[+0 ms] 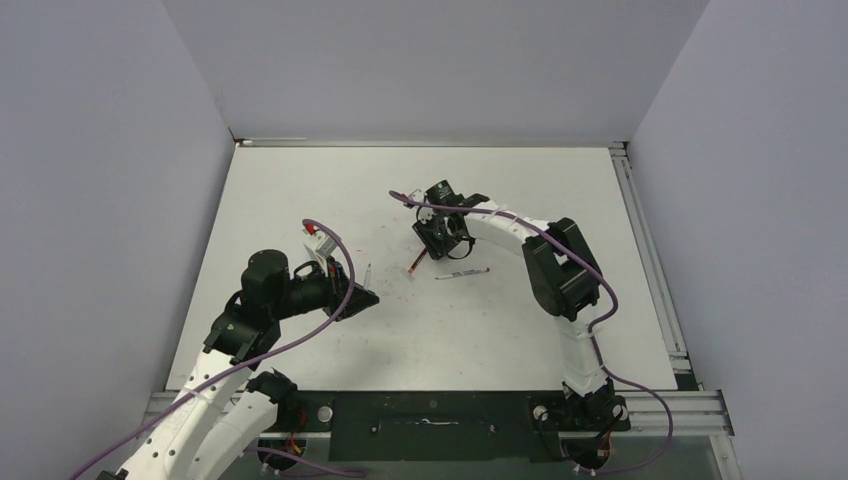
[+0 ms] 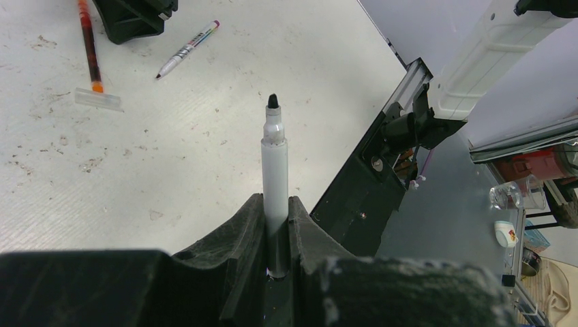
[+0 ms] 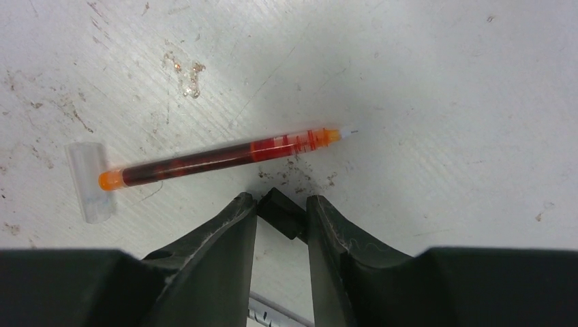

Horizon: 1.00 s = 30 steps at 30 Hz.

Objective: Insert the pens into the pen caps

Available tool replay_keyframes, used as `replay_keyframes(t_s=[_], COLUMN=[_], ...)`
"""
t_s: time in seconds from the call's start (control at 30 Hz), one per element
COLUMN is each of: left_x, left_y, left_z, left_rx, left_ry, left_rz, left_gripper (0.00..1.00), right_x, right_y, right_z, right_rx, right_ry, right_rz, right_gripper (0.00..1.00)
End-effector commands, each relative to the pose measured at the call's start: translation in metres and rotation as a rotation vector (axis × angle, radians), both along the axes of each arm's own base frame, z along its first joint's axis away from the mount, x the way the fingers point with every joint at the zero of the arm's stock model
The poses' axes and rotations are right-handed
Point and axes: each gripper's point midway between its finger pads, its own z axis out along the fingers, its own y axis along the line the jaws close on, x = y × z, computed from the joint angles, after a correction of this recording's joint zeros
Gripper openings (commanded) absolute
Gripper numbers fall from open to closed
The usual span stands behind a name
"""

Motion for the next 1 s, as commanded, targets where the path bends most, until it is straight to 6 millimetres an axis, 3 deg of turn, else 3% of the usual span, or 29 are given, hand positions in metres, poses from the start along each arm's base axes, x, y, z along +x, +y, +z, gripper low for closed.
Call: replay_keyframes(t_s=[0.0, 0.53, 0.8, 0.97], left_x=[0.0, -0.001, -0.001, -0.002], left_y=[-0.002, -0.001, -0.001, -0.002], left_z=[0.006, 0.006, 0.005, 0.006], left_rx=[-0.007, -0.008, -0.005, -0.003], left_ry=[-0.032, -0.036, -0.033, -0.036], left_rz=[-0.016, -0.009, -0.008, -0.007], left_gripper=[0.0, 0.0, 0.0, 0.0], right_x=[-0.018, -0.012, 0.003, 0.007], right_y=[-0.005, -0.009, -0.013, -0.012], right_z=[-0.004, 0.008, 0.007, 0.01], right_rx=[-0.048, -0.056, -0.038, -0.017], right_ry=[0.017, -0.023, -0.036, -0.054], right_rz=[0.0, -0.172, -0.41, -0.482], right_gripper=[0.27, 0.06, 0.06, 0.22])
